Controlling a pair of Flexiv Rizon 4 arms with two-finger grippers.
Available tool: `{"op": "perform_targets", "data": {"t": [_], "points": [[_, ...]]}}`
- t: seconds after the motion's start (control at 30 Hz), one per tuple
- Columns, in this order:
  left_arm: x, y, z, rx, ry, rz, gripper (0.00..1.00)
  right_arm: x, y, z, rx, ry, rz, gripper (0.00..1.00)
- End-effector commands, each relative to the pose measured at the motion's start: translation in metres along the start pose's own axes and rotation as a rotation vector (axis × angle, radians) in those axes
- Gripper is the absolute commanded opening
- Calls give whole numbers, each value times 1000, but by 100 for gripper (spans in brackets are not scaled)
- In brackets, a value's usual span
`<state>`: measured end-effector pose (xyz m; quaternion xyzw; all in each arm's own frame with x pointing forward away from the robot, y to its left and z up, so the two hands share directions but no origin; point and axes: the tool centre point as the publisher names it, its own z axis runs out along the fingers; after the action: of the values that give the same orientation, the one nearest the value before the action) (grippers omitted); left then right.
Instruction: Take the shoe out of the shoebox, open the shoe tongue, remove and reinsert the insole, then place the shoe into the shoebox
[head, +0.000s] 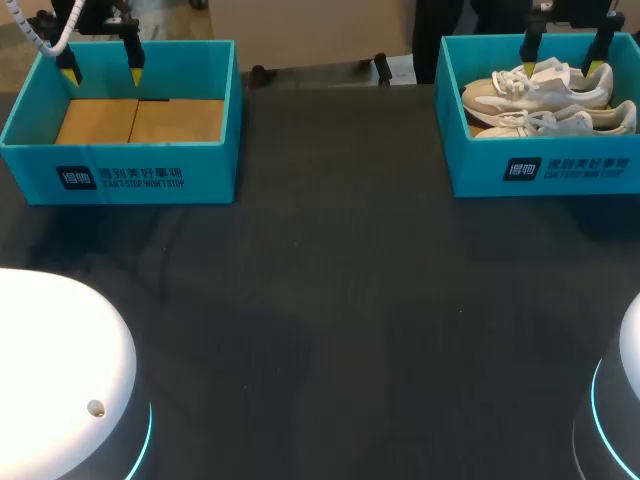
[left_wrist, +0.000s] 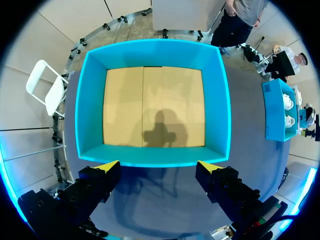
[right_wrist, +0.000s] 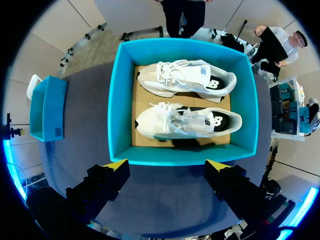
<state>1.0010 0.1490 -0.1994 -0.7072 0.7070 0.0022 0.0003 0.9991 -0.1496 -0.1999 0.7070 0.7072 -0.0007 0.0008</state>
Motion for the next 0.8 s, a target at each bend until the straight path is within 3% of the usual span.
{"op": "perform_targets", "data": {"t": [0.03, 0.67, 0.8], "points": [[0, 1, 1, 1, 2, 0, 100, 0, 0, 0, 0, 1, 0, 100], [0, 1, 1, 1, 2, 0, 100, 0, 0, 0, 0, 1, 0, 100], [0, 1, 1, 1, 2, 0, 100, -16, 8, 5, 9, -29, 27, 100]]}}
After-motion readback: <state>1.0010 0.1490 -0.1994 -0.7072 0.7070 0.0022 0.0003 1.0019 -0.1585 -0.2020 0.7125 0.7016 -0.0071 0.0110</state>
